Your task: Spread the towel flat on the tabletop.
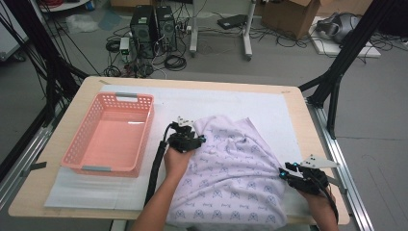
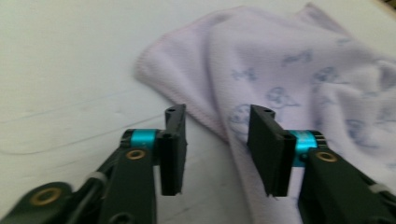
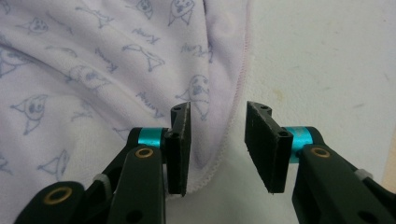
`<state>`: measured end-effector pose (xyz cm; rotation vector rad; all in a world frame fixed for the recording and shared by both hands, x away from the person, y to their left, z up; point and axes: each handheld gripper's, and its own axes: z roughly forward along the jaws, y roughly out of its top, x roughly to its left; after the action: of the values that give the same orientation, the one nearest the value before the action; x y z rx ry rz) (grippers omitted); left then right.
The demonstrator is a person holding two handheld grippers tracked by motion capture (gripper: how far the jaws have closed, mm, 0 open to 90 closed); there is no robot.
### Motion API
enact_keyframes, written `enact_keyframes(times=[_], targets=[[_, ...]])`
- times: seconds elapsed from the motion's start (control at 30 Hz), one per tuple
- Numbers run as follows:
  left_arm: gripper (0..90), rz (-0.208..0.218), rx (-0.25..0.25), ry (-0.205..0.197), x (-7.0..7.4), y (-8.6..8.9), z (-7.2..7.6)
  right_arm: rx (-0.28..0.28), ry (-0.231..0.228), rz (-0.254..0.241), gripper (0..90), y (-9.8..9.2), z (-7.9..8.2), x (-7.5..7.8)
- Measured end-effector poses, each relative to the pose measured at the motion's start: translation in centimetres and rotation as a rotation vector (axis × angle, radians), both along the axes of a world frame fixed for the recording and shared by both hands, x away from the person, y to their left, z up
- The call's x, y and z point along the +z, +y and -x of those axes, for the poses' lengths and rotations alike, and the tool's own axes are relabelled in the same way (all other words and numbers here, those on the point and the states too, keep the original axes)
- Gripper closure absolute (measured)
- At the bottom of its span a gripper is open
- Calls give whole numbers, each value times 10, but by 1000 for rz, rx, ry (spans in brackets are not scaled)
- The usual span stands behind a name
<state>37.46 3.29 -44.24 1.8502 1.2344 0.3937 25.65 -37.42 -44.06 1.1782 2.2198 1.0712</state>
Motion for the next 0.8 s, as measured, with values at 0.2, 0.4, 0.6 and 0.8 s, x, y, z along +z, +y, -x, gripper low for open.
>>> enact_keyframes(times=[0.2, 0.4, 0.6, 0.8], targets=[[583, -94, -67, -13, -6, -20, 5, 10, 2, 3, 607, 3, -1, 0], [682, -124, -126, -44, -6, -37, 11, 18, 4, 8, 607, 5, -2, -1], [874, -50, -148, -2, -7, -35, 9, 25, 5, 13, 608, 7, -1, -1], [885, -68, -144, -5, -4, -29, 10, 21, 4, 5, 608, 4, -1, 0]])
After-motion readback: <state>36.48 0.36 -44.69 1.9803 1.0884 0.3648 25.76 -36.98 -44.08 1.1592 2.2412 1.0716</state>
